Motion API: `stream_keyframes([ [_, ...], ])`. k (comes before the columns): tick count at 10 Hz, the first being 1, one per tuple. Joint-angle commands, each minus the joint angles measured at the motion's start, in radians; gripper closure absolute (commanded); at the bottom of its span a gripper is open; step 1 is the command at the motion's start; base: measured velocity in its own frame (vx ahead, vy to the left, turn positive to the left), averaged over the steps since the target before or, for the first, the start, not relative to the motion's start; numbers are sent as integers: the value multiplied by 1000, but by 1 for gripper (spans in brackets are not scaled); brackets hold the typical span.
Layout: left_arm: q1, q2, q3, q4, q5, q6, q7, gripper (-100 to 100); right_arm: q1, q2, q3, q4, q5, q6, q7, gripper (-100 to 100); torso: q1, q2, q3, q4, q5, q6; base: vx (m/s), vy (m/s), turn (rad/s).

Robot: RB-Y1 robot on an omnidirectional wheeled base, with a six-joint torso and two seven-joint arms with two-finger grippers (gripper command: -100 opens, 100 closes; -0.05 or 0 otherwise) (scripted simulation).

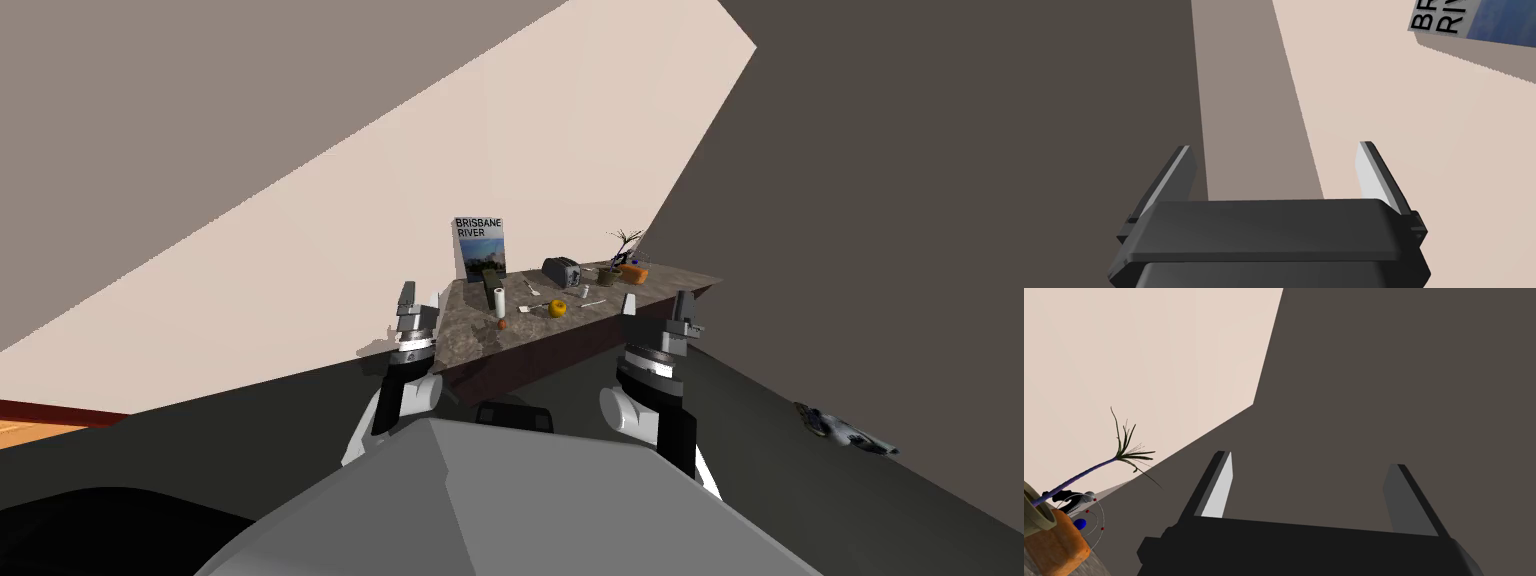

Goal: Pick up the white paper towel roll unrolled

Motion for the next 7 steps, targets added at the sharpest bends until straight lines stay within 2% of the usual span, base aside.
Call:
stream_keyframes([
  [1,1,30,1,9,-7,1,1,-100,0,0,0,0,0,0,0,0,0,0,0,0,0,0,-5,-11,-16],
  [7,4,155,8,95,-72,11,3,-100,0,0,0,0,0,0,0,0,-3,0,0,0,-1,0,-4,-38,-41],
])
